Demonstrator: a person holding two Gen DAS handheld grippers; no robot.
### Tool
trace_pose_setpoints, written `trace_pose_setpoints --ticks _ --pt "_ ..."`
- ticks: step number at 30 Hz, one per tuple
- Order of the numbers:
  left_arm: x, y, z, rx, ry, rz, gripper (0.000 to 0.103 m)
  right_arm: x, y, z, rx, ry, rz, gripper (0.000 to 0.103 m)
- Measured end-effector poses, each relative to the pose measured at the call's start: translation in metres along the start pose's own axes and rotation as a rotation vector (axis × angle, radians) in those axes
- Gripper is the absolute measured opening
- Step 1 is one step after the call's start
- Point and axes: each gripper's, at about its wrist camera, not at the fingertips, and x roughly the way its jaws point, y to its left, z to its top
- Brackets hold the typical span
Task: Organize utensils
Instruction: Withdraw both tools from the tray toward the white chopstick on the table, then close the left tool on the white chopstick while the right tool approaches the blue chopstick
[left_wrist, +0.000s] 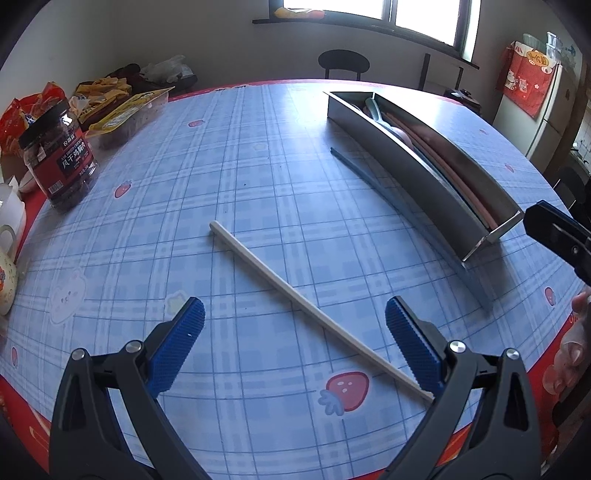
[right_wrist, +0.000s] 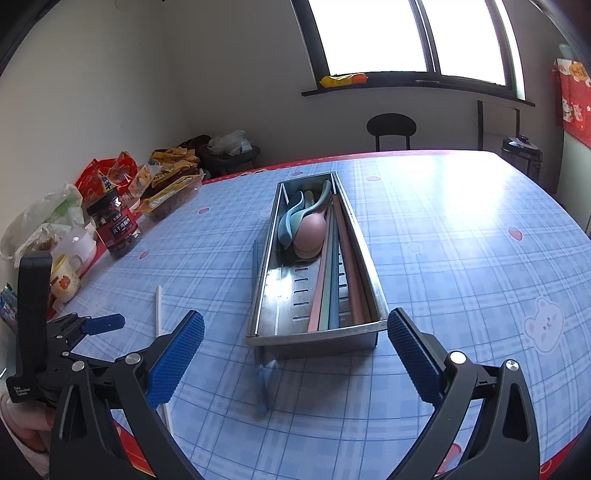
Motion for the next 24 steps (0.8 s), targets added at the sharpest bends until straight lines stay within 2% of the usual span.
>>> trace_pose_setpoints --ticks 8,10,12,14,16,17,18,19,22,24 --pt "0.006 -0.017 -0.004 0.083 0.022 0.016 0.094 -0.002 -0.002 0.000 0.003 -0.004 0.011 0.095" --pt "0.009 -0.020 -0.005 0.100 0.036 0.020 0.086 -0.001 -0.002 0.000 0.007 -0.002 0.018 0.094" --pt "0.009 -0.018 -0.005 0.091 0.038 0.008 0.085 -0.002 -0.002 0.000 0.010 -0.001 0.026 0.091" --pt "0.008 -0.015 -0.006 0.078 0.041 -0.017 0.077 -0.001 -0.003 0.000 0.010 0.005 0.034 0.087" --pt "0.006 -0.012 -0.006 0.076 0.040 -0.030 0.060 0.001 -0.003 0.000 0.008 0.021 0.049 0.080" --pt "0.005 -0.011 -0.006 0.081 0.040 -0.030 0.056 0.001 -0.003 -0.001 0.011 0.027 0.057 0.074" --pt "0.004 -0.010 -0.007 0.086 0.041 -0.036 0.047 0.002 -0.002 -0.002 0.013 0.031 0.062 0.069" --pt "0.003 -0.007 -0.007 0.089 0.043 -0.037 0.038 0.001 -0.002 -0.003 0.015 0.038 0.073 0.067" --pt "0.001 0.004 -0.008 0.086 0.050 -0.053 0.020 -0.003 0.000 -0.005 0.021 0.055 0.117 0.056" --pt "0.000 0.013 -0.009 0.074 0.053 -0.075 0.016 -0.007 0.000 -0.008 0.022 0.069 0.147 0.044"
